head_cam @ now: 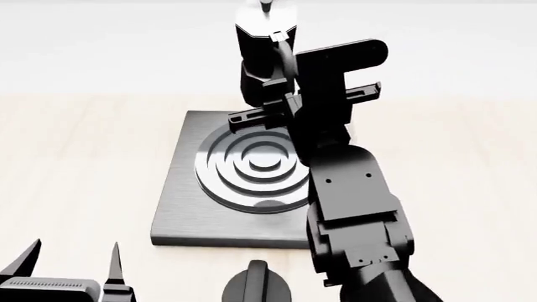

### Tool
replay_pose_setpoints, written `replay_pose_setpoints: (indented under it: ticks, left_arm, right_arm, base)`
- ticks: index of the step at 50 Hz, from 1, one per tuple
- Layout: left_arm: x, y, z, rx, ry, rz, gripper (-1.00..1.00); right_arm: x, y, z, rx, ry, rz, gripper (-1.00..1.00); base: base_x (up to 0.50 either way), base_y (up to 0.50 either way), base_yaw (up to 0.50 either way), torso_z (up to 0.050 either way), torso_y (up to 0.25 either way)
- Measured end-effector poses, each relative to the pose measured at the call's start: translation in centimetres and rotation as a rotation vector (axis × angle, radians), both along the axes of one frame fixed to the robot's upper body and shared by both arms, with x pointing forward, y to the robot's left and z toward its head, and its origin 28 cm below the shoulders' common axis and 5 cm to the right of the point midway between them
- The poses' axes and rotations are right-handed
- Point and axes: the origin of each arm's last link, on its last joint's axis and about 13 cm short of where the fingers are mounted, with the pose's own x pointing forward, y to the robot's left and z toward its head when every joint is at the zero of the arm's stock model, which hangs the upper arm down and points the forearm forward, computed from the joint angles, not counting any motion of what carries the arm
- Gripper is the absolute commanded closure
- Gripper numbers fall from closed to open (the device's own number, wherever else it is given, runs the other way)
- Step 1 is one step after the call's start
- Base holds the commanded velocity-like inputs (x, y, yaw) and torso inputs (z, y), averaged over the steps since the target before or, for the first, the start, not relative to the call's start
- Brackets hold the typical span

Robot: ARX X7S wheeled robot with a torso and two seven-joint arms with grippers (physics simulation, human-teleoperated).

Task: Put the moka pot on the stove.

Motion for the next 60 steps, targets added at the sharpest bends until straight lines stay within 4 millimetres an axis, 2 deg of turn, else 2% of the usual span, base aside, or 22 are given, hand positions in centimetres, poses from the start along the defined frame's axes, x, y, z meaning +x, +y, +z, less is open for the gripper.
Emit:
replay_pose_setpoints:
  ticks: [35,60]
  left_arm:
    - [-0.4,0.1,0.0,-0.004,-0.003,0.001,-1.00]
    - [-1.1,0.0,-0.1,-0.005,-0.006,0.001,-1.00]
  right_arm:
    - [-0.1,0.3,-0.6,0.040,0.100,-0.065,1.00]
    - [-0.3,0.3,-1.2,-0.004,0.169,-0.103,1.00]
  base:
    - [0.00,0.00,0.00,0.000,0.001]
    - [0.00,0.00,0.00,0.000,0.001]
